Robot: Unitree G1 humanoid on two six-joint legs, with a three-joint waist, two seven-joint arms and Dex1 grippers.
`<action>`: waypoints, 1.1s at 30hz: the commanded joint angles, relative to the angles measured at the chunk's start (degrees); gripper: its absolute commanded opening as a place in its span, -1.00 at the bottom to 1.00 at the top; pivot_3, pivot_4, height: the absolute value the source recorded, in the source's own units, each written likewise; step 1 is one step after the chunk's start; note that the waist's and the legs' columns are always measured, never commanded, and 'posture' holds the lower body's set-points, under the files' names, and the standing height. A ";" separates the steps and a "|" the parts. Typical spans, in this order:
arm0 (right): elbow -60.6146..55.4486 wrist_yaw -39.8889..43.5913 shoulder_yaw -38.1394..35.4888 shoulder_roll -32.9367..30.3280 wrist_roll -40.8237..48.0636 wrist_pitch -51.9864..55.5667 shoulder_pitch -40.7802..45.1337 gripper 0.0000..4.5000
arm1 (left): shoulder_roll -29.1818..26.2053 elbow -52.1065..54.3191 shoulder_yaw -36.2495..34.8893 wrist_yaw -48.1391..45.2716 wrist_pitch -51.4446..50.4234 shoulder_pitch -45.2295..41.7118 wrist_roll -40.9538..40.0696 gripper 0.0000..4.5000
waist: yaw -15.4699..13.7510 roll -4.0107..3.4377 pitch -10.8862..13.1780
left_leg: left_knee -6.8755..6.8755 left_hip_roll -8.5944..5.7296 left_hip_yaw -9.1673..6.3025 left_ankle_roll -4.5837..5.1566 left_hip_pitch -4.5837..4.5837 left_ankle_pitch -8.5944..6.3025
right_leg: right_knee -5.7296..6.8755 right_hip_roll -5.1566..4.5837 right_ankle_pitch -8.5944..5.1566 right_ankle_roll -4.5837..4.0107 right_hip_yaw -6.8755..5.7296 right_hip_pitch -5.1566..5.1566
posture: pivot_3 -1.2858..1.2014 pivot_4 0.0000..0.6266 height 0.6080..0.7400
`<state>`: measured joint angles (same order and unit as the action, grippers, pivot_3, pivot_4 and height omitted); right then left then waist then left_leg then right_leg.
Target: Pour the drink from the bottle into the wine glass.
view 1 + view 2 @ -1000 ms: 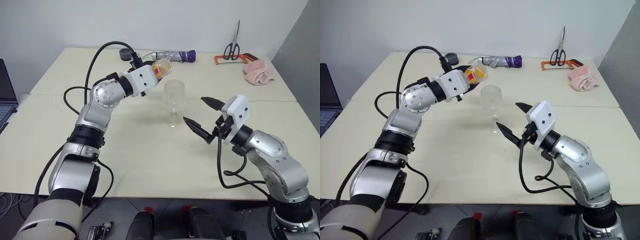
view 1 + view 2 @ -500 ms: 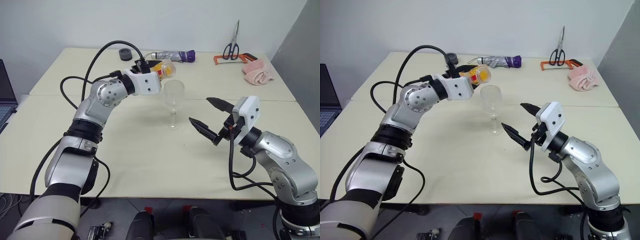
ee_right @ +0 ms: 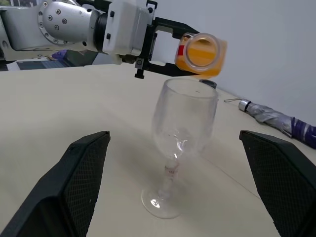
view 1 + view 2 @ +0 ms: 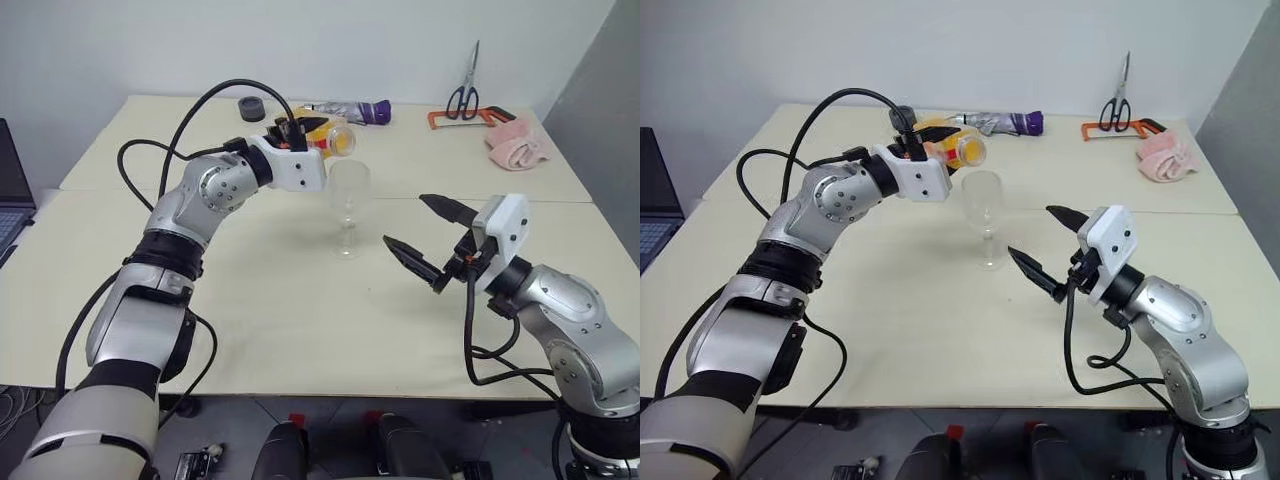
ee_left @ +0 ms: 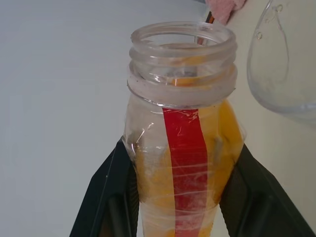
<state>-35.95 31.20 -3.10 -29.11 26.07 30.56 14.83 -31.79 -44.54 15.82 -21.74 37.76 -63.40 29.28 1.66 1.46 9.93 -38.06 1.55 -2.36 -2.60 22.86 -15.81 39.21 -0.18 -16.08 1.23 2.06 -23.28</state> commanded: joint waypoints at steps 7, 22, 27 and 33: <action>-2.80 0.01 -2.33 -0.80 1.07 -1.16 -0.25 1.00 | -1.32 -0.53 0.61 4.07 2.86 -3.94 2.45 -0.24 | 0.03 0.00 0.00 | 0.00 0.00 0.00 0.00 -0.01 0.00 | 0.01 0.00 0.00 0.00 0.01 0.00 | 0.03 -0.52 1.00; -2.51 0.26 -2.88 -0.99 1.20 -1.25 -0.47 1.00 | -2.57 -2.93 2.81 9.47 4.87 -5.87 6.67 -0.24 | 0.01 0.00 0.00 | -0.01 0.00 0.01 0.00 -0.01 0.00 | 0.04 0.00 0.00 0.00 0.00 0.00 | 0.03 -0.52 1.00; -2.52 1.16 -3.36 -1.86 1.24 -1.72 -1.27 1.00 | -2.68 -3.85 3.44 10.98 5.33 -6.37 7.30 -0.24 | 0.01 0.00 0.00 | -0.02 -0.01 0.01 0.00 -0.01 0.00 | 0.06 0.00 0.00 0.00 0.01 0.00 | 0.03 -0.52 1.00; -2.46 1.56 -3.42 -2.38 1.25 -1.92 -1.51 1.00 | -2.74 -4.80 3.92 12.43 6.13 -6.98 8.20 -0.24 | 0.01 0.00 0.00 | -0.02 -0.01 0.03 0.00 -0.03 0.00 | 0.10 0.00 0.00 0.00 0.02 -0.01 | 0.03 -0.52 1.00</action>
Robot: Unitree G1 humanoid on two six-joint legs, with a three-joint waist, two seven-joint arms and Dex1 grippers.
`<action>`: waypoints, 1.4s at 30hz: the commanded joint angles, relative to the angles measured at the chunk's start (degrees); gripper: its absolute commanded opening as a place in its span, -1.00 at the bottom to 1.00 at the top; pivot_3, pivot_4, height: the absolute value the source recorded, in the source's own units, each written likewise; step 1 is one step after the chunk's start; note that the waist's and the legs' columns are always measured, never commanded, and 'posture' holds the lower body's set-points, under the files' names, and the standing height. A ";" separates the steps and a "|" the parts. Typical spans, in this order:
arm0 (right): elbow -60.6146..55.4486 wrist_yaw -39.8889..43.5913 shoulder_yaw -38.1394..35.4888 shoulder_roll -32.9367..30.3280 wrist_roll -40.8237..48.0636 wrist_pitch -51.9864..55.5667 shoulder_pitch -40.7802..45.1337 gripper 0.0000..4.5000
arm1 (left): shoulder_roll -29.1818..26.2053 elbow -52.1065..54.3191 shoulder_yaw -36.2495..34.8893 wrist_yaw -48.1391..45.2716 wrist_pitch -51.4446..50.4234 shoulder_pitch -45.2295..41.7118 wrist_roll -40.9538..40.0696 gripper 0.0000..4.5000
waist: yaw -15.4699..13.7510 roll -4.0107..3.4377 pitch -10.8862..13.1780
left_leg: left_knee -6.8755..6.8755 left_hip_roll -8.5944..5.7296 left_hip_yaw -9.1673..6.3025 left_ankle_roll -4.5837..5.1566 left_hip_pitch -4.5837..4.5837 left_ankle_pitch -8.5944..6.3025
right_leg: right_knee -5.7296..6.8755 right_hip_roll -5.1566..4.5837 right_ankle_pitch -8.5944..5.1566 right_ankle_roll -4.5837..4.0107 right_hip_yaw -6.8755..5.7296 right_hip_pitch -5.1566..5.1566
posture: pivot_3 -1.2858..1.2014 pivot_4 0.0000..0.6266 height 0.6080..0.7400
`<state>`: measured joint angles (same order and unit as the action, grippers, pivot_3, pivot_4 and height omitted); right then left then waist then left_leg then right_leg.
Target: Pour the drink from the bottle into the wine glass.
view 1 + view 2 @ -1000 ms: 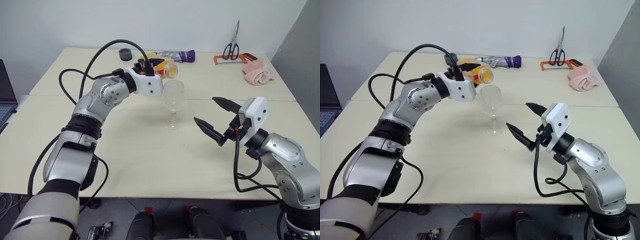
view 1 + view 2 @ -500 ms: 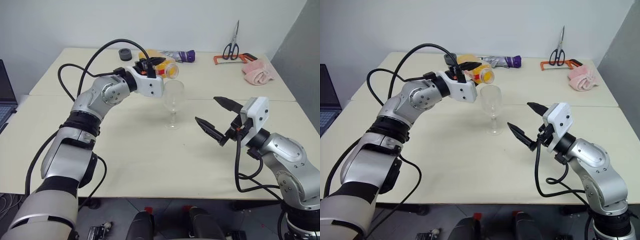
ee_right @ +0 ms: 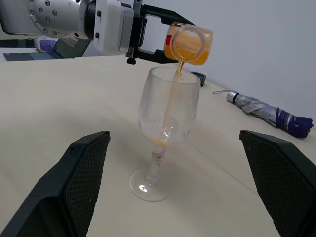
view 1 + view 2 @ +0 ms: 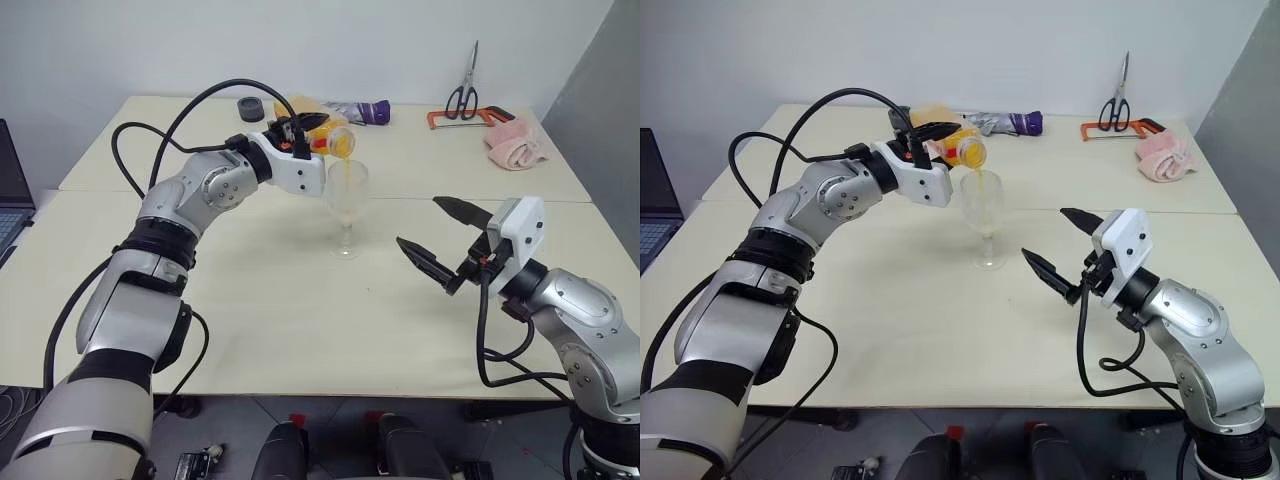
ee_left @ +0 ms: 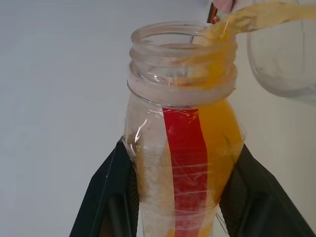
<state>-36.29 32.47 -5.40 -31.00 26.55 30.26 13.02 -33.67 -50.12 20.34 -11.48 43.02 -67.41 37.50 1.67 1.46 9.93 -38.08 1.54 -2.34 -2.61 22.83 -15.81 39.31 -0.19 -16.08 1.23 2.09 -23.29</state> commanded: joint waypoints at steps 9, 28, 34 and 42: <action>-2.36 0.25 -1.32 -0.41 1.10 -1.50 0.13 1.00 | -1.11 0.30 -0.36 3.22 1.44 -3.45 0.72 -0.24 | 0.00 0.00 0.00 | -0.02 0.00 0.02 0.00 -0.02 0.00 | 0.06 0.00 0.00 0.00 0.02 -0.01 | 0.03 -0.52 1.00; -2.49 0.00 -4.40 -0.54 4.46 -1.75 -1.05 1.00 | -1.41 1.56 -0.32 2.83 1.70 -3.94 0.83 -0.24 | 0.00 0.00 0.00 | -0.07 -0.01 0.04 0.00 -0.03 0.00 | 0.15 0.00 0.00 0.00 0.04 -0.01 | 0.03 -0.52 1.00; -3.13 0.30 -4.44 -1.07 5.28 -1.64 -0.93 1.00 | -1.55 1.73 -0.28 2.67 1.75 -4.00 0.87 -0.24 | 0.00 0.00 0.00 | -0.09 -0.01 0.04 0.00 -0.04 0.00 | 0.19 0.00 0.00 0.00 0.06 -0.01 | 0.03 -0.52 1.00; -3.84 1.13 -3.95 -1.89 6.08 -1.31 -1.48 1.00 | -1.70 1.50 -0.19 2.83 1.82 -4.25 1.10 -0.24 | 0.00 0.00 0.00 | -0.10 -0.01 0.04 0.00 -0.04 0.00 | 0.20 0.00 0.00 0.00 0.05 -0.01 | 0.03 -0.52 1.00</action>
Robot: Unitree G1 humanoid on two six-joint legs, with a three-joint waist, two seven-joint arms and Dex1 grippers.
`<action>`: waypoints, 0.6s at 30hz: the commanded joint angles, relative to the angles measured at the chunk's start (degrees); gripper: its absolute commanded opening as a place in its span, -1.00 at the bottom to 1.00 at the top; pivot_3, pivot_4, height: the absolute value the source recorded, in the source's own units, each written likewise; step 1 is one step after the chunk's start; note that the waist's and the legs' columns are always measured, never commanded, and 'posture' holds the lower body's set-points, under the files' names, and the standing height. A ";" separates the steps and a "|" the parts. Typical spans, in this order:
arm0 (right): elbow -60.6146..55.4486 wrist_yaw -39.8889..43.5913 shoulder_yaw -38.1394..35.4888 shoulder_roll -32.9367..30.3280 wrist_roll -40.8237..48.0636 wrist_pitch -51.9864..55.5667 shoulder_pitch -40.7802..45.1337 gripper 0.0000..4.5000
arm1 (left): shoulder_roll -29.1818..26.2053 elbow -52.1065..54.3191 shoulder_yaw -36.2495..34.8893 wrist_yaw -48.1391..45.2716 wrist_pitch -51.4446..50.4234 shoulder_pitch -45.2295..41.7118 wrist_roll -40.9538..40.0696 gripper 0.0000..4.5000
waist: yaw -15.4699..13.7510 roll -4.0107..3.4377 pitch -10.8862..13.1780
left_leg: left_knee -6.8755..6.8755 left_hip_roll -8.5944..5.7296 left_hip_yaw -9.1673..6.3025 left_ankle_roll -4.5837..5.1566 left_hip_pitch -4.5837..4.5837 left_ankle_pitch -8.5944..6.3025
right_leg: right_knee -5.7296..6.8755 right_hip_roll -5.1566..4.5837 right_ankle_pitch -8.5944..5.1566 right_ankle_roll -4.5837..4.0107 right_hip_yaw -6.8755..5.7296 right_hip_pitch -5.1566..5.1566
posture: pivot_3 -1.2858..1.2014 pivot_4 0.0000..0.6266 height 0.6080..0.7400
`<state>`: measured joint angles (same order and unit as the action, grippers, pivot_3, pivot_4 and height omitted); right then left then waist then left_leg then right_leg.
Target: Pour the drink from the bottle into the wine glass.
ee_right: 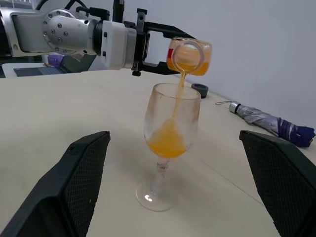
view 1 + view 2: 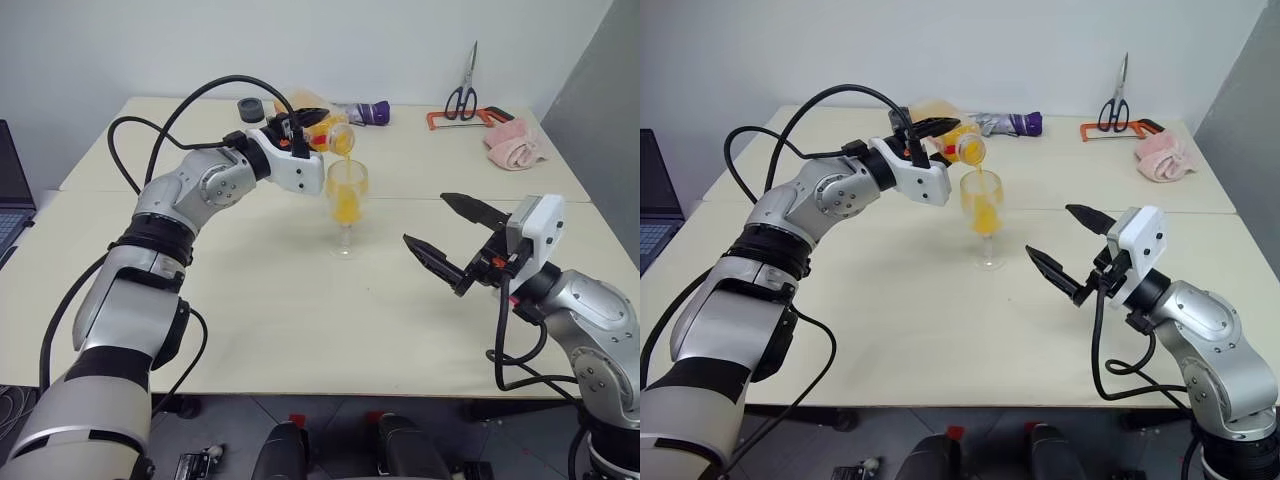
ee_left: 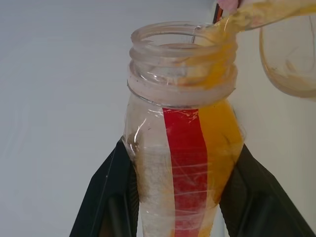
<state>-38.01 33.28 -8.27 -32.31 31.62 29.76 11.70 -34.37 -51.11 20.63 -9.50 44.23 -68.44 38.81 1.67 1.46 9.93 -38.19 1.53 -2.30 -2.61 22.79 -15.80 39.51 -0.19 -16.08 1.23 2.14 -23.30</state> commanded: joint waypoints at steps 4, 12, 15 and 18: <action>-1.93 0.40 -0.97 -0.82 0.98 -1.03 -0.15 1.00 | -1.07 2.25 -0.43 1.07 0.69 -3.27 0.00 -0.24 | 0.00 0.00 0.00 | 0.00 0.00 0.00 0.00 0.00 0.00 | 0.01 0.00 0.00 0.00 0.00 0.00 | 0.03 -0.52 1.00; -1.94 0.75 -0.34 -1.10 0.48 -1.18 -0.63 1.00 | -1.24 1.90 -0.27 1.42 1.06 -3.40 0.50 -0.24 | 0.00 0.00 0.00 | -0.01 0.00 0.00 0.00 0.00 0.00 | 0.02 0.00 0.00 0.00 0.01 0.00 | 0.03 -0.52 1.00; -1.99 0.76 -0.23 -1.11 0.48 -1.20 -0.73 1.00 | -1.34 1.78 -0.12 1.67 1.15 -3.53 0.70 -0.24 | 0.00 0.00 0.00 | -0.01 0.00 0.00 0.00 0.00 0.00 | 0.02 0.00 0.00 0.00 0.01 0.00 | 0.03 -0.52 1.00; -1.99 0.77 -0.14 -1.17 0.53 -1.18 -0.75 1.00 | -1.46 1.64 -0.04 1.86 1.32 -3.70 0.89 -0.24 | 0.00 0.00 0.00 | -0.01 0.00 0.00 0.00 0.00 0.00 | 0.02 0.00 0.00 0.00 0.01 0.00 | 0.03 -0.52 1.00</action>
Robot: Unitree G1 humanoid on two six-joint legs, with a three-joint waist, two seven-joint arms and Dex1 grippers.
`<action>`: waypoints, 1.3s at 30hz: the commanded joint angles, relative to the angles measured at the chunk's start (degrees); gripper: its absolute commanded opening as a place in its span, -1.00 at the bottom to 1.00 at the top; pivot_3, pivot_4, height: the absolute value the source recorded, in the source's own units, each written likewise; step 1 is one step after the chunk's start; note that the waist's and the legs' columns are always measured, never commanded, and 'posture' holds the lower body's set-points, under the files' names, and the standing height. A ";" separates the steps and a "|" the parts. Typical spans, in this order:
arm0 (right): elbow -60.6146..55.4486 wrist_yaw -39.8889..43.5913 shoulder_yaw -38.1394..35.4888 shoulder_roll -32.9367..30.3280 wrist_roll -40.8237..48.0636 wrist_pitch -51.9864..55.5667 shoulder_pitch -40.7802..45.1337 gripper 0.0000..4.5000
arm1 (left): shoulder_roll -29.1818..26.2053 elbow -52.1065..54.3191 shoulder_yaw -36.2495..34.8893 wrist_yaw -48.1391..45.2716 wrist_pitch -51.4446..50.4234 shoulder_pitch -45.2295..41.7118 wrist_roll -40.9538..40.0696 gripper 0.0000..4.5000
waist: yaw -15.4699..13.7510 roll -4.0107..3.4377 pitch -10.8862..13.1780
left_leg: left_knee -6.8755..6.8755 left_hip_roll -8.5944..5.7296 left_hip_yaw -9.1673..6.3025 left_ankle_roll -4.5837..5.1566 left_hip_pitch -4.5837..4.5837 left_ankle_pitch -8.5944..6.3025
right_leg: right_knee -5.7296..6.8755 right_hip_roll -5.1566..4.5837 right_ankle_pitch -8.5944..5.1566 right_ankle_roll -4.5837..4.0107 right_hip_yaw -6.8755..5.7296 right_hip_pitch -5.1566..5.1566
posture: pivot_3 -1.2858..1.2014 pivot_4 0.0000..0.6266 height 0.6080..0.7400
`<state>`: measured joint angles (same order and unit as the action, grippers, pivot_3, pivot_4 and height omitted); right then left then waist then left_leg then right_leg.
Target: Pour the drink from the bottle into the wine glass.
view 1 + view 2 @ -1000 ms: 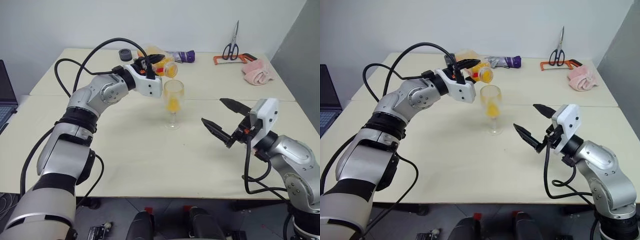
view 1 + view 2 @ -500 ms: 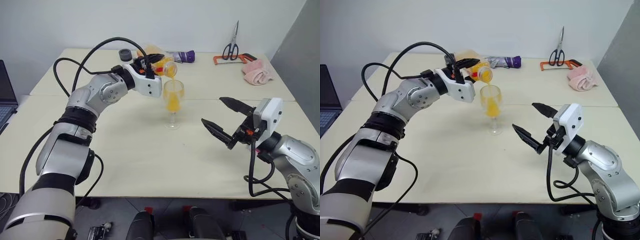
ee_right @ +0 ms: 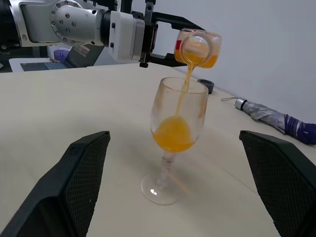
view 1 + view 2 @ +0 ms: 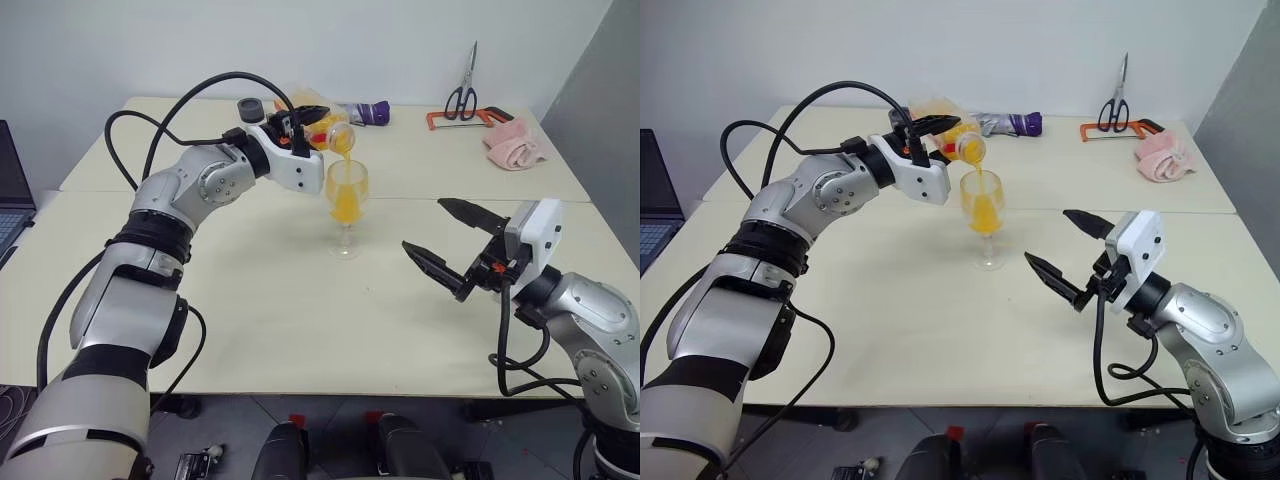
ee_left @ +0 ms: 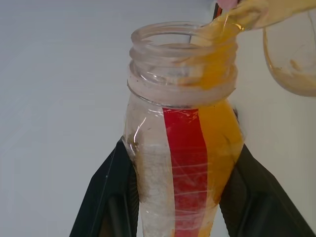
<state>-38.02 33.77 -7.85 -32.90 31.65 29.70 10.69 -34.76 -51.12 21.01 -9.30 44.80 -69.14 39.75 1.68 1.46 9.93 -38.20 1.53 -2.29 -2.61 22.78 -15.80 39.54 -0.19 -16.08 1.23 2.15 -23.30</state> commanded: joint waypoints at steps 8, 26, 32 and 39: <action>-1.96 0.26 -0.32 -0.78 0.43 -0.96 0.27 1.00 | -1.32 1.22 -0.35 2.74 0.98 -3.23 1.00 -0.24 | 0.00 0.00 0.00 | -0.01 0.00 0.00 0.00 0.00 0.00 | 0.00 0.00 0.00 0.00 0.00 0.00 | 0.03 -0.52 1.00; -2.34 0.22 -0.13 -1.08 0.69 -0.59 0.10 1.00 | -1.49 0.18 0.51 4.85 1.25 -3.98 2.53 -0.24 | 0.00 0.00 0.00 | -0.01 0.00 0.00 0.00 -0.01 0.00 | 0.02 0.00 0.00 0.00 0.00 0.00 | 0.03 -0.52 1.00; -2.41 0.25 -0.06 -1.15 0.79 -0.45 0.12 1.00 | -1.68 0.04 0.81 5.27 1.25 -4.15 2.73 -0.24 | 0.00 0.00 0.00 | -0.02 0.00 0.01 0.00 -0.01 0.00 | 0.03 0.00 0.00 0.00 0.01 0.00 | 0.03 -0.52 1.00; -2.48 0.23 0.05 -1.20 0.83 -0.31 0.18 1.00 | -1.78 0.18 0.92 5.40 1.27 -4.10 2.81 -0.24 | 0.00 0.00 0.00 | -0.02 0.00 0.01 0.00 -0.01 0.00 | 0.03 0.00 0.00 0.00 0.00 0.00 | 0.03 -0.52 1.00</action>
<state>-38.09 33.77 -7.66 -33.37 31.66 29.70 10.60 -35.63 -52.17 22.29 -5.32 45.65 -70.50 42.83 1.67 1.46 9.93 -38.22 1.53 -2.29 -2.61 22.77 -15.80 39.56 -0.19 -16.08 1.23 2.15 -23.30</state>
